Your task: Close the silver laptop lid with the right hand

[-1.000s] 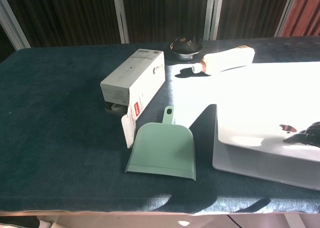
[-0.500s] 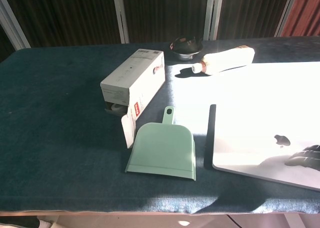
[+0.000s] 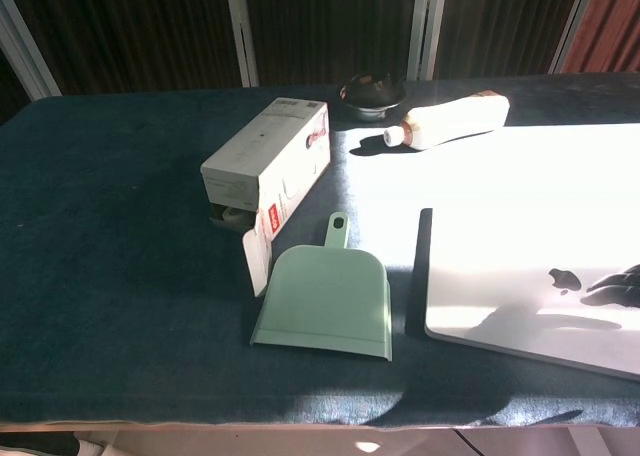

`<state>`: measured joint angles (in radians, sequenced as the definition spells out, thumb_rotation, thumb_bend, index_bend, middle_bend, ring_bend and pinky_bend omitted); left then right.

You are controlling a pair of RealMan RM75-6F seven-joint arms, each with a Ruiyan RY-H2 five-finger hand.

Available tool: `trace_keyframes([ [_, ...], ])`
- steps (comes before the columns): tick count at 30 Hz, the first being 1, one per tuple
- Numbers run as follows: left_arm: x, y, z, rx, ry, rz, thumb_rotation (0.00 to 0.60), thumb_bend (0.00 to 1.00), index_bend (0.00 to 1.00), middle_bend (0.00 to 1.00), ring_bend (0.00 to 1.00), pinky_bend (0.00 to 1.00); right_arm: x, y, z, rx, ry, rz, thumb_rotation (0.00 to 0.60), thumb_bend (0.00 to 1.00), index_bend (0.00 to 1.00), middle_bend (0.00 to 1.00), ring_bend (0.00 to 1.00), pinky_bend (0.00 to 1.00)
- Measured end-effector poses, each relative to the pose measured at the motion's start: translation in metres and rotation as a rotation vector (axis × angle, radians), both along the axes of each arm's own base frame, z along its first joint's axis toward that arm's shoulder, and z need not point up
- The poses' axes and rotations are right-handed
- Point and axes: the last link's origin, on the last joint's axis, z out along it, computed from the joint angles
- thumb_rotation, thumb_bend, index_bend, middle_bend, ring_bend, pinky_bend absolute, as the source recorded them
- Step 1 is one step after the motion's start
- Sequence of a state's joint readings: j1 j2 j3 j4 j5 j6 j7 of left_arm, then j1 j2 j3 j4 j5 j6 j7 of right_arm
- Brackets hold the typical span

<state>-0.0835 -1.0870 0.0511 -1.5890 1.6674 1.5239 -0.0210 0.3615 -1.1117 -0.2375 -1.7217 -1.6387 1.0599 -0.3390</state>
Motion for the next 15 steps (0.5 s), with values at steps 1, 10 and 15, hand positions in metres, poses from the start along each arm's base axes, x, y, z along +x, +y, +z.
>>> trace_keyframes([
  [1,0.000,0.000,0.000,-0.001,0.000,-0.001,0.600,0.03,0.00,0.05,0.03,0.13,0.002,0.000,0.005,-0.027,-0.018,0.007,0.600,0.34,0.00,0.05,0.03,0.28],
  [10,0.002,0.000,-0.001,-0.004,0.001,-0.011,0.600,0.03,0.00,0.05,0.03,0.13,0.002,0.006,0.071,-0.423,-0.189,0.027,0.600,0.25,0.00,0.00,0.00,0.05],
  [15,0.002,0.000,-0.003,-0.013,0.006,-0.012,0.600,0.03,0.00,0.05,0.03,0.13,-0.021,0.013,0.089,-0.586,-0.235,-0.055,0.600,0.25,0.00,0.00,0.00,0.04],
])
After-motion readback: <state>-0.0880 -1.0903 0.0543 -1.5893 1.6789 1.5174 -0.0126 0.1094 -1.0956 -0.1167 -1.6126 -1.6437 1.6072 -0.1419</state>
